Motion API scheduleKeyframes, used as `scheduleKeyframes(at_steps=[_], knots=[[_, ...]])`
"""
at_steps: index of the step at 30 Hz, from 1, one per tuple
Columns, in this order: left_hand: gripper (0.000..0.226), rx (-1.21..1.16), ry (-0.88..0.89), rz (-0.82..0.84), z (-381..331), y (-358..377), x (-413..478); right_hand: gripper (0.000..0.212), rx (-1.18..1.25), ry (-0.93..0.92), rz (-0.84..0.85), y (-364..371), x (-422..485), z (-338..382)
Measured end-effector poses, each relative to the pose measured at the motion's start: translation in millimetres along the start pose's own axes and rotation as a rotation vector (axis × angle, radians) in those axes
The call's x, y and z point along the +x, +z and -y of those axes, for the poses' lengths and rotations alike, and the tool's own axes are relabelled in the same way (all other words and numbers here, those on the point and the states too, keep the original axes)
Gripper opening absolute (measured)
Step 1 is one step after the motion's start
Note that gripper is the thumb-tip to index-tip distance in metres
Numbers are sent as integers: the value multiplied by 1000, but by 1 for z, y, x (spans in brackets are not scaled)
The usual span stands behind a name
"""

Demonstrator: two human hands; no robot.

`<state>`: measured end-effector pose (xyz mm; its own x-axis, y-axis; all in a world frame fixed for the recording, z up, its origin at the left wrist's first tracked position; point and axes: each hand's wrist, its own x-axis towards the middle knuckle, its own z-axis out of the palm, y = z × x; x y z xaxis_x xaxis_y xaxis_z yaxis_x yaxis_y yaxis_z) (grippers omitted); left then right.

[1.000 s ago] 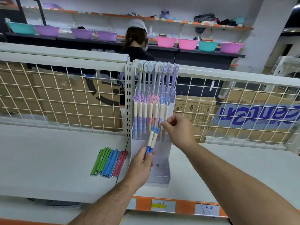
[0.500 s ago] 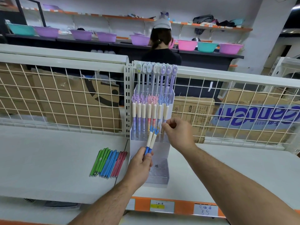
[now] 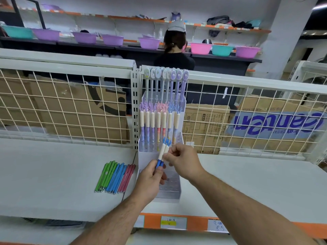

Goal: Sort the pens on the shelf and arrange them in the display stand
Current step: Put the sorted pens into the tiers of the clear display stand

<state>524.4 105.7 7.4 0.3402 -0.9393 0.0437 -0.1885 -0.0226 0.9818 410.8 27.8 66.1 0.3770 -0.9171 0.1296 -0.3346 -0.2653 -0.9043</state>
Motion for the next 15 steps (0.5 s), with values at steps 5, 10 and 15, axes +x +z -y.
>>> scheduleKeyframes(at_steps=[5,10,15], knots=[[22,-49,-1,4,-1,0,-1,9,81,13,-6,0,-4,-2],[23,-63,1,7,-2,2,-1,17,129,-4,22,3,-9,-4],[20,-83,-3,-17,2,0,1,14,197,-58,-130,-27,9,19]])
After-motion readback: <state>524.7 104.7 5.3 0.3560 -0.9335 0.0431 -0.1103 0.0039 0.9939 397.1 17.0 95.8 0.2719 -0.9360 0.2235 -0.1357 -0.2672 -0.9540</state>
